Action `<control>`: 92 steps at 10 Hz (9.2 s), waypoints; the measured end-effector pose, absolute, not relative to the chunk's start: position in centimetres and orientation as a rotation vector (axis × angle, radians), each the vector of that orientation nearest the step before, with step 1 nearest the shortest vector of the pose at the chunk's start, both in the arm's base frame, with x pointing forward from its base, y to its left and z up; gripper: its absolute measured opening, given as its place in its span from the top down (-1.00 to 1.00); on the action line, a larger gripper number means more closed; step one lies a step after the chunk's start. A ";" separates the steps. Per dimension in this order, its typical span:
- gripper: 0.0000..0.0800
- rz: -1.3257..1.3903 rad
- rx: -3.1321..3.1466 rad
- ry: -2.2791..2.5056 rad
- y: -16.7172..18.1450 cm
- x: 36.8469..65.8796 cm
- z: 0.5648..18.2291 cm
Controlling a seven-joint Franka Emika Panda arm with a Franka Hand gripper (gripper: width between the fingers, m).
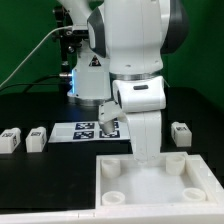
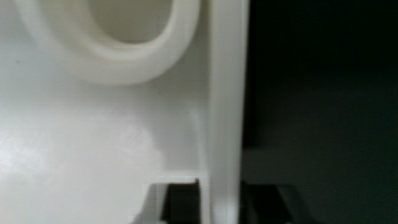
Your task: Assemble one leg
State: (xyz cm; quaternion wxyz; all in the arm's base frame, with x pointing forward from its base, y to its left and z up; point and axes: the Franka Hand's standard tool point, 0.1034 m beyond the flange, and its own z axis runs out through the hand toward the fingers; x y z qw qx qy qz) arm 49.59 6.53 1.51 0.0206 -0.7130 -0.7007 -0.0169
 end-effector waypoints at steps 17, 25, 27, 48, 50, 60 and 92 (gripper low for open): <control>-0.62 -0.065 -2.569 -1.753 9.0 48.1 5.4; -0.62 0.009 -3.019 -0.185 14.9 47.4 5.7; -0.62 0.124 -3.019 -0.060 17.4 46.0 5.1; -0.17 1.429 -2.793 -0.194 18.3 39.4 1.0; 0.28 1.429 -2.793 -0.194 18.3 39.4 1.0; 0.27 1.417 -2.771 -0.226 17.0 41.6 4.4; 0.27 -0.860 -2.897 -0.320 11.8 61.4 10.0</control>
Offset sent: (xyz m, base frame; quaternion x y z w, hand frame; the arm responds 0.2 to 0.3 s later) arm 0.0000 0.0000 0.0000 0.0000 0.0000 0.0000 1.0000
